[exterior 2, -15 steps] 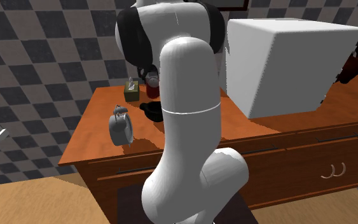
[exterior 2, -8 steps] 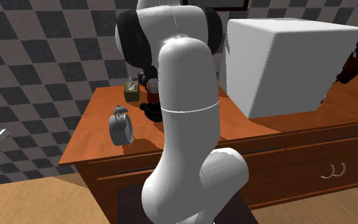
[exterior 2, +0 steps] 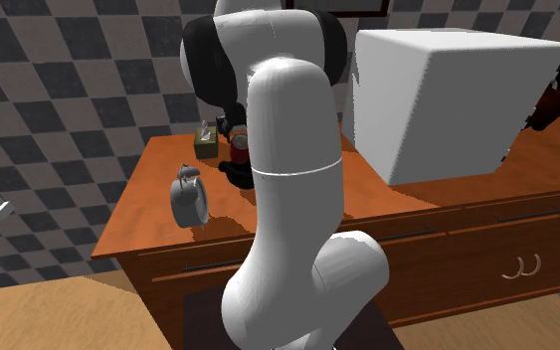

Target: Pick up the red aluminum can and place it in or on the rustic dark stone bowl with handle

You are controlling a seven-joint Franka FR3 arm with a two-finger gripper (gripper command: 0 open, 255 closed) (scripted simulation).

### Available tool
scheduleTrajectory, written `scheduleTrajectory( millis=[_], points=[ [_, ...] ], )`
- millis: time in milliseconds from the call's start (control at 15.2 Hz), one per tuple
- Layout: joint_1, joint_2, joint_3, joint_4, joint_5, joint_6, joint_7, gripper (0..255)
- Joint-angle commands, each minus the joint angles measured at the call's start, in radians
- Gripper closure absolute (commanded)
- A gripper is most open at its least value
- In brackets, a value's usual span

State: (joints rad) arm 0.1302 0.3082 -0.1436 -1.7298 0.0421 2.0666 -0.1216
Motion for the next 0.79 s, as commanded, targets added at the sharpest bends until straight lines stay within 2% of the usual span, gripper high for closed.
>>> scheduleTrajectory(
  millis=[0, 330, 594, 726],
  points=[
    [0.000, 0.000, 0.000, 0.000, 0.000, 0.000, 0.000, 0],
    [0.000, 0.000, 0.000, 0.000, 0.000, 0.000, 0.000, 0],
    [0.001, -0.037, -0.002, 0.077, -0.007, -0.113, 0.005, 0],
    [0.001, -0.038, -0.002, 0.077, -0.007, -0.113, 0.005, 0]
  ],
)
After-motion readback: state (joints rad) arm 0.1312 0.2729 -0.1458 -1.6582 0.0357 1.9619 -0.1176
